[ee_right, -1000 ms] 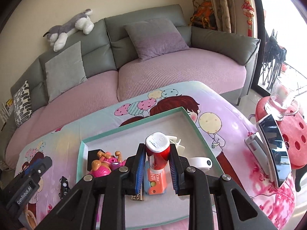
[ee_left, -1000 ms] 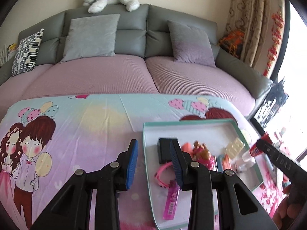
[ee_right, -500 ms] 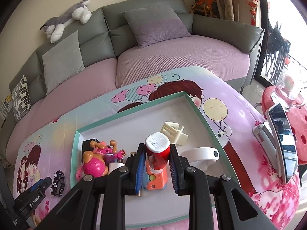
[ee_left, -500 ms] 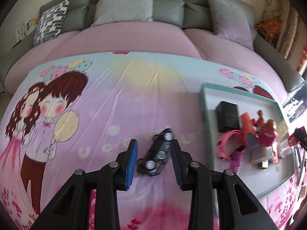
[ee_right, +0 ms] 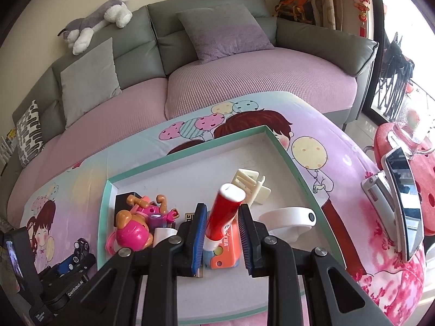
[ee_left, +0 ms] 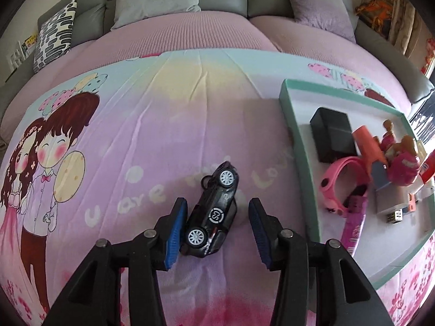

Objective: Organize rigid objects
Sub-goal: 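Lower the toy car and red bottle into the tray and open both grippers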

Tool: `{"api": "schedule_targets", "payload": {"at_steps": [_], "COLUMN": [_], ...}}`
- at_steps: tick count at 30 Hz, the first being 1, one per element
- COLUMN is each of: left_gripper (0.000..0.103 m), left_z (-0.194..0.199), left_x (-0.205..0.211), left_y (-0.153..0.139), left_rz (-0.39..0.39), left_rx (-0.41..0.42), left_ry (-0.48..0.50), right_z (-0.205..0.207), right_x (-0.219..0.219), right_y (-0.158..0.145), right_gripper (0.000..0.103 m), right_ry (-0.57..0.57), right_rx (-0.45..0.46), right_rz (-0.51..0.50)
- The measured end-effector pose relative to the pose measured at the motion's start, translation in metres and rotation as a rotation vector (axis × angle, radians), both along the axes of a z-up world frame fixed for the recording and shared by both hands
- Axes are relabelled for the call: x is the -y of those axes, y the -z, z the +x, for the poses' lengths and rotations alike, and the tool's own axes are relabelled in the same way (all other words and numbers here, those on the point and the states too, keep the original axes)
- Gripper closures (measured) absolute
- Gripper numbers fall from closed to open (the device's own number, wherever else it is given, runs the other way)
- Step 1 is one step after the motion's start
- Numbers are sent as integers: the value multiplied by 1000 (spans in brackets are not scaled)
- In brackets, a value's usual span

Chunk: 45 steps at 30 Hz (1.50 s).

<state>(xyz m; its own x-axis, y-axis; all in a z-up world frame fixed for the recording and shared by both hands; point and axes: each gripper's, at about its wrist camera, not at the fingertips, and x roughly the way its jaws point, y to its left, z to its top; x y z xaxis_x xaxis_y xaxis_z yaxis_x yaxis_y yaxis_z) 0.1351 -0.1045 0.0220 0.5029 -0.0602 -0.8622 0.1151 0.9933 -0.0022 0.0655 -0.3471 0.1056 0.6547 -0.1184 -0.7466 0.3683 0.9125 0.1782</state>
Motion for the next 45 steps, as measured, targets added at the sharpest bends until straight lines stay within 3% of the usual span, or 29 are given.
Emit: {"api": "schedule_targets", "payload": {"at_steps": [1,4,9,15,21,29,36,39,40,44,45], "left_gripper": [64,72,73,72,72,71,46,28,23,19,10], "left_z": [0,-1,-13,-31,-42,-40,-45,-51,-52,-59,-60], "left_x": [-1,-4,-1,50,88,88,62,50,46,29,25], "left_y": [0,-4,-36,-53,-48,-42,-58,-56,-55,-51,-50], "left_rz": [-1,-18,-116,-196,-168,-171,-192,-193,-191,-158,-145], "left_rx": [5,12,79,80,42,27,79,88,93,124,137], "left_ry": [-4,-12,31,235,342,340,247,193,177,102,84], "right_z": [0,1,1,4,4,6,5,3,2,-9,-12], "right_x": [1,2,4,4,6,5,-2,-5,-7,-14,-16], "right_y": [1,3,6,12,14,17,13,11,11,15,16], "right_gripper": [78,78,78,78,78,78,77,76,74,53,51], "right_ry": [1,5,11,11,18,10,-14,-12,-18,-43,-44], "right_rx": [-3,-11,-19,-49,-56,-76,-85,-84,-82,-94,-97], "right_rz": [1,4,6,-5,-1,-8,-41,-73,-81,-127,-134]}}
